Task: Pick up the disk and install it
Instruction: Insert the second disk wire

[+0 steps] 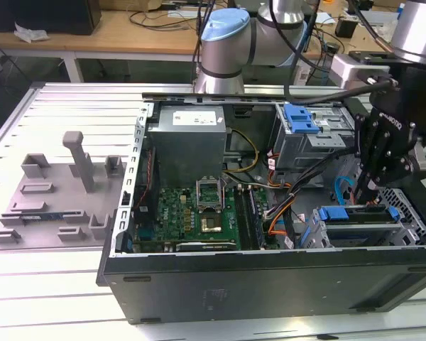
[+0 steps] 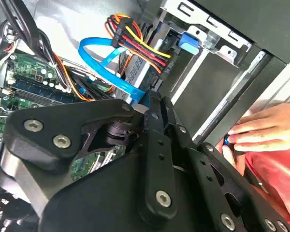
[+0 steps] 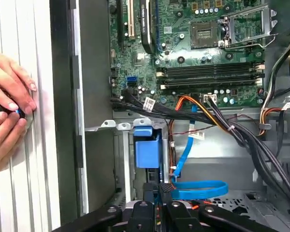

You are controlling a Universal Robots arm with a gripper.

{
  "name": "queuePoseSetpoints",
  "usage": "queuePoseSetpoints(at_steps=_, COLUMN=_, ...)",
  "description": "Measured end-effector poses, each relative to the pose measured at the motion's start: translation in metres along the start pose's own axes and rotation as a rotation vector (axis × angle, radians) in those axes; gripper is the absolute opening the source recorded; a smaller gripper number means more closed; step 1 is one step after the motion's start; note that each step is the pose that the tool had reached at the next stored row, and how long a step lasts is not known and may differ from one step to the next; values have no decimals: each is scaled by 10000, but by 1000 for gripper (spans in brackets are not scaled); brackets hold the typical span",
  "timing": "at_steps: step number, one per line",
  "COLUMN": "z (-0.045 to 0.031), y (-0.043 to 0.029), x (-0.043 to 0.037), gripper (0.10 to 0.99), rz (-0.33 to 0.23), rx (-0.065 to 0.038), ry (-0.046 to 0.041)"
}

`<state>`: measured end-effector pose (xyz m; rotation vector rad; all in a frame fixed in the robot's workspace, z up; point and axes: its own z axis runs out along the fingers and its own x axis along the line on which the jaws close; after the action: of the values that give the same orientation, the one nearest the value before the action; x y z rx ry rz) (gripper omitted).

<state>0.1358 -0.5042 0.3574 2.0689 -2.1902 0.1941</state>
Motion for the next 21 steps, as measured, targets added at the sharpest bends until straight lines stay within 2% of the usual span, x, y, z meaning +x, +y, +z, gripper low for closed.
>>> queuePoseSetpoints(at_steps=1, z=7, y=-4, x=31, gripper=161, rz=0, rx=-12, ry=-200)
queuePoseSetpoints(at_steps=2, z=11, y=-7, x=53, gripper=161, rz=-6, rx=-28, ry=-651)
queuePoseSetpoints(at_steps=3, z=14, y=-7, x=67, gripper=161, rz=-6, rx=-34, ry=-767)
queuePoseSetpoints(at_steps=5, z=24, y=-16, x=113, gripper=161, rz=-5, rx=-39, ry=-871)
queuePoseSetpoints(at_steps=7, z=34, y=-33, x=150, gripper=161, rz=-8, rx=-41, ry=-910)
queuePoseSetpoints(at_steps=9, z=39, y=-39, x=152, gripper=161, rz=-26, rx=-43, ry=-963)
queuePoseSetpoints(at_steps=12, z=49, y=-42, x=154, gripper=161, rz=-57, rx=-46, ry=-1104)
queuePoseSetpoints(at_steps=21, z=59, y=-48, x=174, gripper=161, rz=-62, rx=-47, ry=-1121)
